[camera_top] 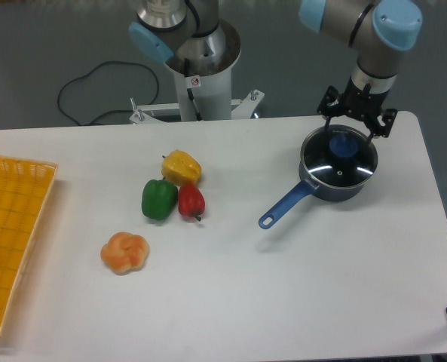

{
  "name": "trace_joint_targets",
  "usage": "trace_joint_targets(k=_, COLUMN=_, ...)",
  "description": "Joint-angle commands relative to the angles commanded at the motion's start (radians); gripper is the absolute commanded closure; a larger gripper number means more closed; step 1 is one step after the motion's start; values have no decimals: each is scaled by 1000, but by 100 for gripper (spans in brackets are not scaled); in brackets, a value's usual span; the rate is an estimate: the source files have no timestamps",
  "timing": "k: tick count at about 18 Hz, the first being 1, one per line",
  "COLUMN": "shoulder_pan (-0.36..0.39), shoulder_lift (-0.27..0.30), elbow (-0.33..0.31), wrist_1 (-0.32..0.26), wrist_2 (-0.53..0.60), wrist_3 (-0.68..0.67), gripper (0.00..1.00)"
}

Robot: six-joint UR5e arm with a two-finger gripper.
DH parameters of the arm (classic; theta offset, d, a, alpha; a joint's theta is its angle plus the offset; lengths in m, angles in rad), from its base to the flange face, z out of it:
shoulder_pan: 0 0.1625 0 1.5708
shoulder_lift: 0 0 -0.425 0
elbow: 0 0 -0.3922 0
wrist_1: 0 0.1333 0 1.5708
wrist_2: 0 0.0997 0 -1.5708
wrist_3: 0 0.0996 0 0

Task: Open the lid
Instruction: 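Move the open gripper over the blue knob of the saucepan lid, then lower the gripper onto the lid knob and close on it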

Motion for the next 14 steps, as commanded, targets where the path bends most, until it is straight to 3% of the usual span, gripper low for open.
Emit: trace_joint_targets(k=14, shoulder_pan=-18, shoulder_lift=-44, elbow=-3, wrist_1=52, wrist_2=8, wrist_3=-3, gripper=0)
